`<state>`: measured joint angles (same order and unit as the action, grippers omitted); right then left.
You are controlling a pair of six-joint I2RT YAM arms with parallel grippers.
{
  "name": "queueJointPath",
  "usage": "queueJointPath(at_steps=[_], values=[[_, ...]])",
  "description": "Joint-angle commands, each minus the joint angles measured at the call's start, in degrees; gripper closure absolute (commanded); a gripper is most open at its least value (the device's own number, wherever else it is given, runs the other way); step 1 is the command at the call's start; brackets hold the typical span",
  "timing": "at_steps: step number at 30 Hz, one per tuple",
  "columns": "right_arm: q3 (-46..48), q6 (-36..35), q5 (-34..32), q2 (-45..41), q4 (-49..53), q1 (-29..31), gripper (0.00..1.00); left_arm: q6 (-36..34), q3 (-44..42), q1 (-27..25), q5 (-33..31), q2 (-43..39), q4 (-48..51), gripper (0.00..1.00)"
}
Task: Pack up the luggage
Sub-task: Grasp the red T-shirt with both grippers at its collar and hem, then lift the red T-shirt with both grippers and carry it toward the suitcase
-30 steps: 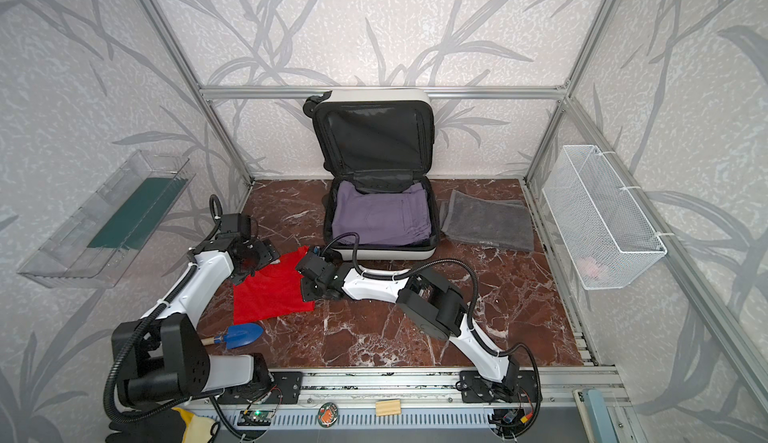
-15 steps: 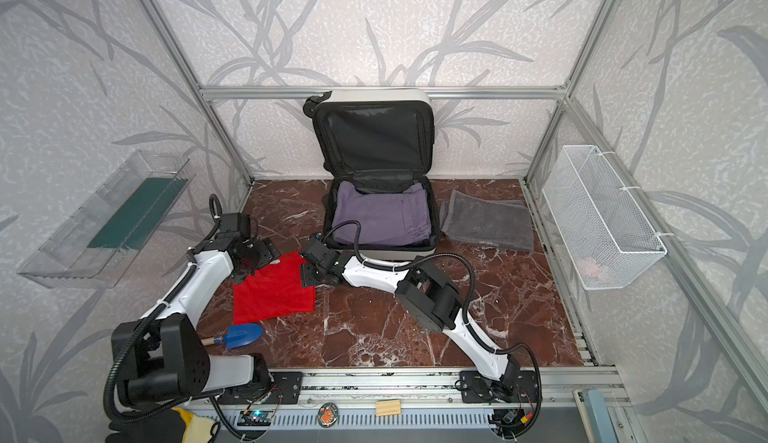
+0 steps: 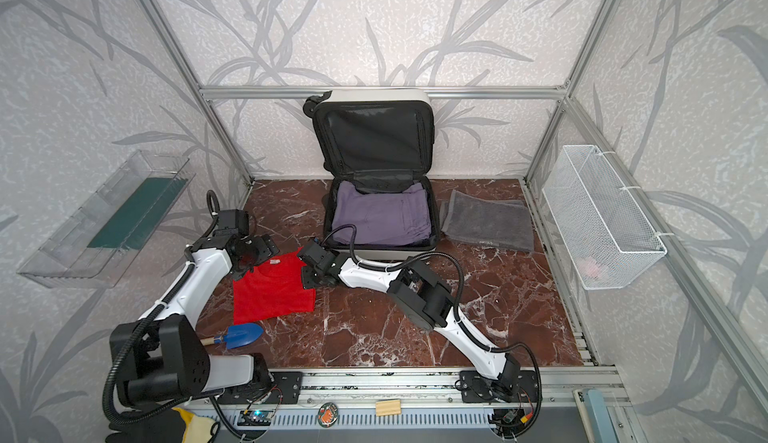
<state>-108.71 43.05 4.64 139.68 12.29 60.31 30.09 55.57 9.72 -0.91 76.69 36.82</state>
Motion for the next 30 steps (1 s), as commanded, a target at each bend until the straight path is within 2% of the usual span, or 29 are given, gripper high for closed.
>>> queueJointPath(at_steps=[1, 8, 20, 30], values=[[-1.64, 0.14, 1.42, 1.87, 0.02, 0.26, 1.00, 0.70, 1.66, 0.30, 0.20, -0.68, 1.68, 0.08], [-3.46, -1.73, 1.83, -0.97, 0.50, 0.24, 1.00, 0.44, 2.60, 0.32, 0.55, -0.11, 1.51, 0.08], [1.60, -3.62, -0.99, -10.29, -0.08, 1.22, 1.00, 0.27, 4.84, 0.39, 1.32, 1.35, 1.72, 0.08], [12.43, -4.47, -2.09, -19.08, -0.54, 1.22, 1.00, -0.30, 6.58, 0.31, 3.46, 2.81, 1.34, 0.08]])
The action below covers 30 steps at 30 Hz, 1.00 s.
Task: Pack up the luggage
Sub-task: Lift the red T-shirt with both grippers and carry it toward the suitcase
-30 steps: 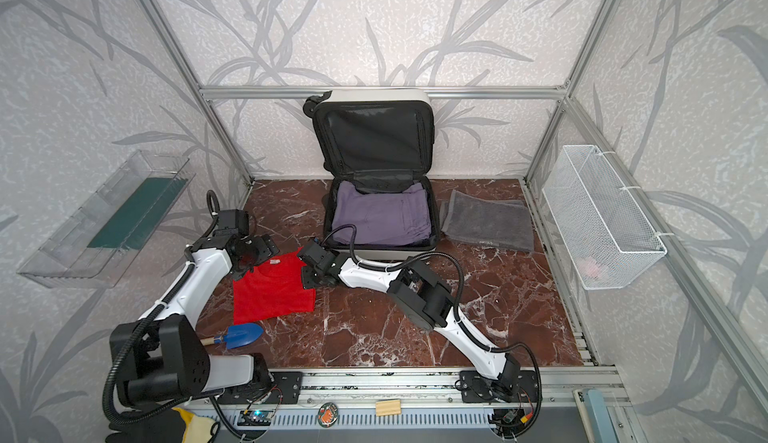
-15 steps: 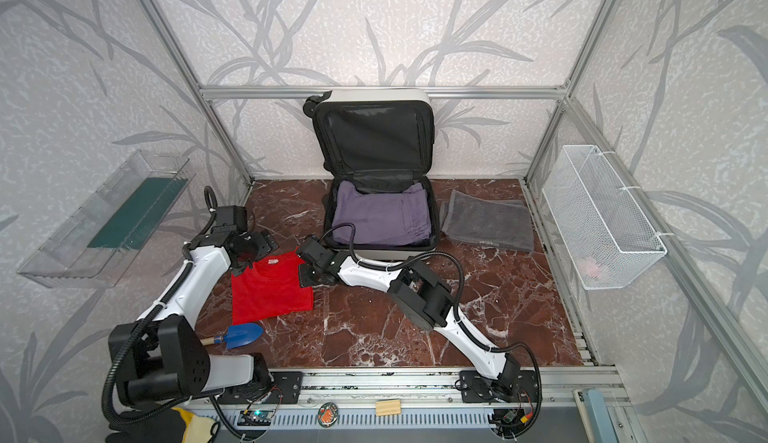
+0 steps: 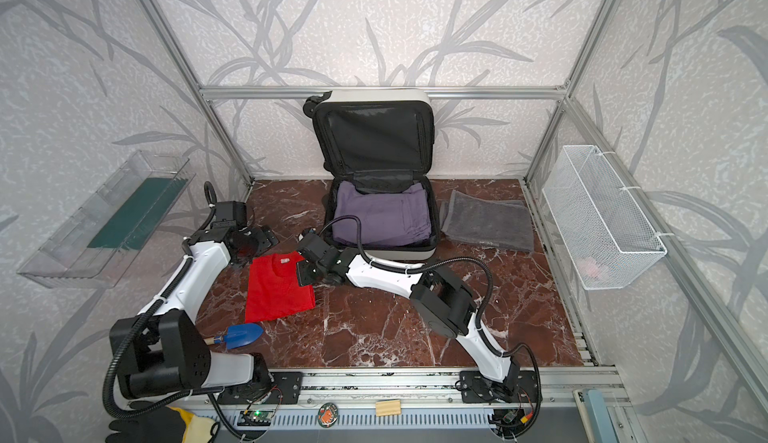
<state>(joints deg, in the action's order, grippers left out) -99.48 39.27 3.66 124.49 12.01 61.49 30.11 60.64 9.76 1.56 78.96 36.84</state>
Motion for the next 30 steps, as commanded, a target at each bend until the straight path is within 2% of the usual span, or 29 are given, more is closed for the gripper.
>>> queueJointPath(at_steps=[1, 8, 16, 24, 30], values=[[4.80, -0.62, -1.22, -4.93, -0.70, 0.09, 1.00, -0.56, 1.50, 0.28, 1.57, 0.55, 1.15, 0.08], [18.43, -0.58, -2.18, -13.73, -2.44, -1.33, 1.00, -0.03, -0.04, 0.30, 6.64, -1.23, 1.05, 0.08], [34.30, 0.02, -2.34, -23.91, -4.20, -5.59, 1.00, 3.82, -8.55, -1.02, 12.59, -7.44, -1.28, 0.09], [48.59, -0.11, -5.00, -33.01, -3.58, -10.03, 1.00, 7.08, -18.28, -10.44, 12.08, -15.66, -2.11, 0.11], [54.68, 0.27, -5.09, -36.36, -4.28, -13.16, 1.00, 11.48, -26.22, -16.90, 12.51, -19.97, -5.85, 0.17]])
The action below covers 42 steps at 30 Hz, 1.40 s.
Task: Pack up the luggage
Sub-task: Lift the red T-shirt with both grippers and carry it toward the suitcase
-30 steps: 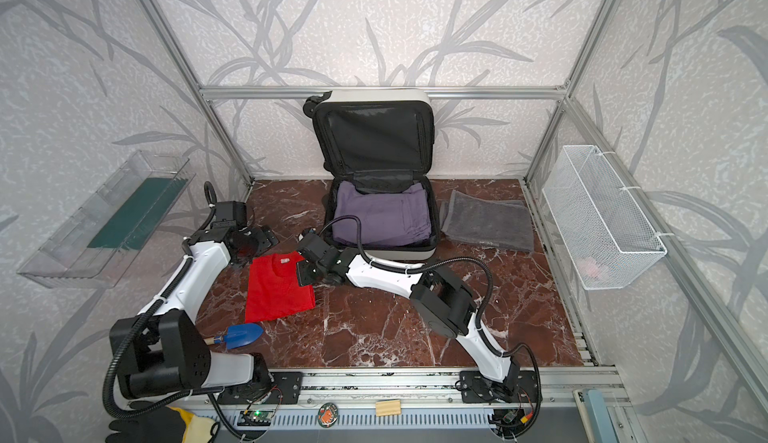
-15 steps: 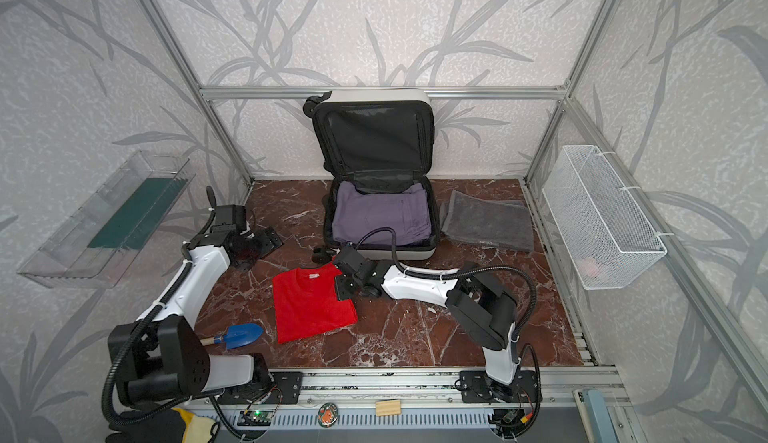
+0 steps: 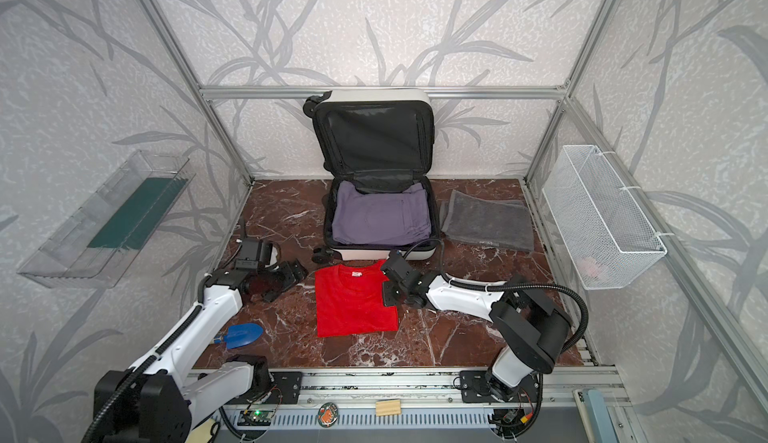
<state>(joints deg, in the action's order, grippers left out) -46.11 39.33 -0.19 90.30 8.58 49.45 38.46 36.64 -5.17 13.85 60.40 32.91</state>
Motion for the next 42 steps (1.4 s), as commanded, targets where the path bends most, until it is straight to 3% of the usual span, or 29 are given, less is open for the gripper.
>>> queueJointPath(at_steps=[1, 12, 22, 28, 33, 36, 42], values=[[1.60, 0.20, -1.09, -2.28, -0.95, -1.26, 1.00, 3.41, -2.85, -2.89, 0.14, -1.50, -2.33, 0.18], [0.82, -0.14, -0.35, -1.15, -1.27, -1.51, 1.00, 6.33, -6.92, -12.53, -1.40, 4.07, -12.26, 0.28], [0.76, -0.22, 0.42, -0.83, -1.74, -1.51, 1.00, 8.69, -7.80, -16.99, -2.93, 10.68, -17.88, 0.41], [0.54, -0.80, 1.37, -0.83, -1.68, -1.46, 1.00, 9.57, -6.94, -19.53, -3.50, 14.87, -21.89, 0.54], [0.32, -1.27, 2.22, -1.20, -1.24, -1.44, 1.00, 9.88, -6.39, -21.26, -3.69, 17.64, -24.46, 0.75], [0.22, -1.87, 2.81, -2.57, -0.31, -1.53, 1.00, 9.42, -5.44, -21.72, -4.69, 15.13, -22.58, 0.99], [-1.36, -2.50, 5.68, -8.73, 3.34, -1.36, 1.00, 8.30, -0.01, -22.16, -7.15, 3.22, -12.11, 1.00]])
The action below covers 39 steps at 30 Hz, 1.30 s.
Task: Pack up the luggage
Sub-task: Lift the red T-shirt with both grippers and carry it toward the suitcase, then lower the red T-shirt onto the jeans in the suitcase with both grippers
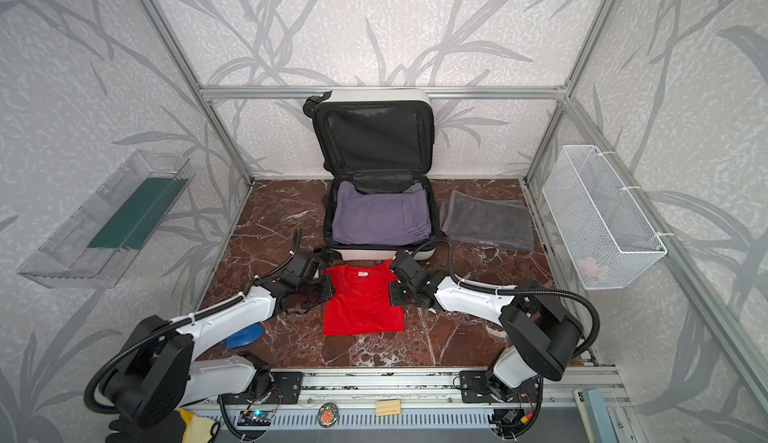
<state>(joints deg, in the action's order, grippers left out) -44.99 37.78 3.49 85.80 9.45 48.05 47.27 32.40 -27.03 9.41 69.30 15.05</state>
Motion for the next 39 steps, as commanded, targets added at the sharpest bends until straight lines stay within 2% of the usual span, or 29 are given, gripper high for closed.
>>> queueJointPath(at_steps=[1, 7, 13, 19, 30, 39], values=[[-2.91, -2.41, 2.43, -5.30, 3.18, 0.11, 1.00, -0.53, 5.29, -0.36, -2.91, -7.22, 7.20, 1.00], [-8.22, -4.52, 3.82, -12.05, 8.70, 0.20, 1.00, -0.82, 14.21, -0.56, -3.24, -13.16, 14.10, 1.00], [-13.92, -6.02, 0.91, -15.27, 9.49, -0.52, 1.00, -4.09, 24.92, -0.32, -6.03, -11.44, 15.87, 1.00], [-21.18, -7.84, 2.06, -10.62, 9.20, -6.42, 1.00, -8.71, 37.20, 0.95, -5.28, -0.07, 13.93, 1.00], [-38.40, -11.14, 7.47, 6.26, 9.70, -18.71, 1.00, -12.90, 58.09, 5.88, 0.26, 25.89, 9.16, 1.00], [-43.90, -10.56, 11.28, 18.75, 7.55, -24.95, 1.00, -12.01, 64.54, 7.99, 2.49, 40.72, 4.02, 1.00]])
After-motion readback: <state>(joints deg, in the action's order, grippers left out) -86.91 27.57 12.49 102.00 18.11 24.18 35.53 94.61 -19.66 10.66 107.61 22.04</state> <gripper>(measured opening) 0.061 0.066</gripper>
